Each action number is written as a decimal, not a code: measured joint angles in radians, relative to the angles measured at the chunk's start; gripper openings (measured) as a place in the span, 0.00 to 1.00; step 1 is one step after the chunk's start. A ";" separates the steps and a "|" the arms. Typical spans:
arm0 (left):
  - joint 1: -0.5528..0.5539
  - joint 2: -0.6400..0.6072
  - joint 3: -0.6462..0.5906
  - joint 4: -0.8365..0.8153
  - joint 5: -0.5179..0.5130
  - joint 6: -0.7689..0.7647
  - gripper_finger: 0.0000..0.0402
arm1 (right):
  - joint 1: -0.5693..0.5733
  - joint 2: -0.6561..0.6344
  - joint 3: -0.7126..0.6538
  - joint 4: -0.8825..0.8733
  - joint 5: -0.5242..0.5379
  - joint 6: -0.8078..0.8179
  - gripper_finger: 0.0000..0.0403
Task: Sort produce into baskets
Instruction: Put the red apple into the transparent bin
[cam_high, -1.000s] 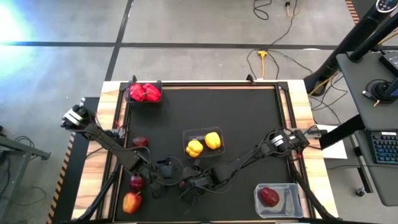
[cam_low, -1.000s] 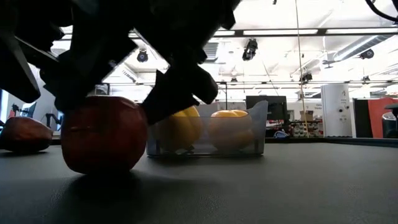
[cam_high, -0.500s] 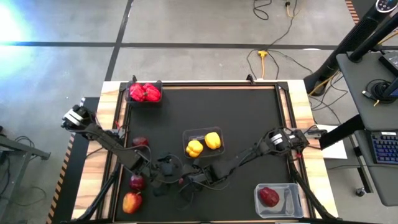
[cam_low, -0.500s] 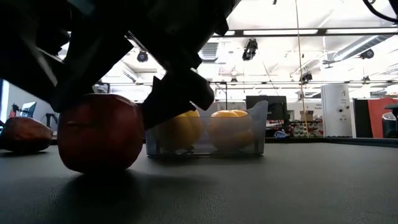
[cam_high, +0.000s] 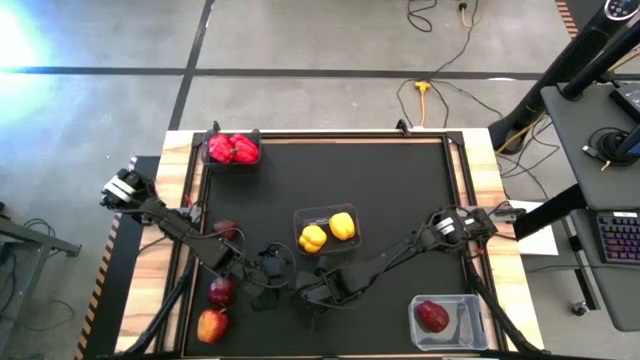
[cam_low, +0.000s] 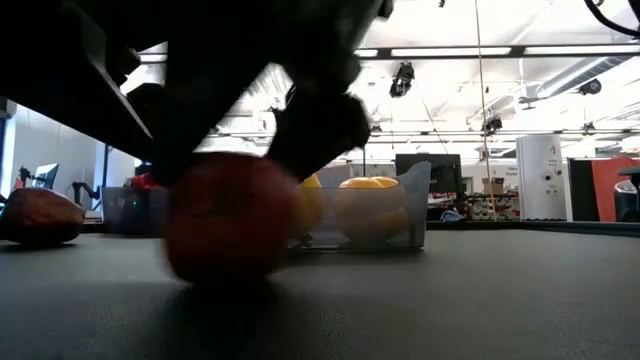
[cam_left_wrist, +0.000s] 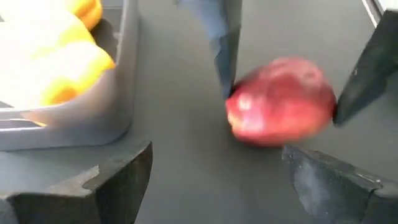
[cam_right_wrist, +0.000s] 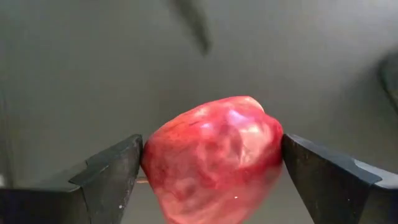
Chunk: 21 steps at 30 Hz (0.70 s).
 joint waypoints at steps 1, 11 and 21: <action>0.000 0.000 0.000 -0.001 -0.009 0.000 0.85 | 0.003 0.001 0.028 -0.061 0.005 -0.017 0.92; 0.000 0.000 -0.001 -0.026 -0.023 -0.003 0.85 | 0.007 0.002 0.265 -0.486 0.029 -0.046 0.92; 0.000 -0.050 -0.001 -0.226 -0.040 -0.064 0.85 | 0.059 -0.033 0.401 -0.846 -0.023 0.210 0.89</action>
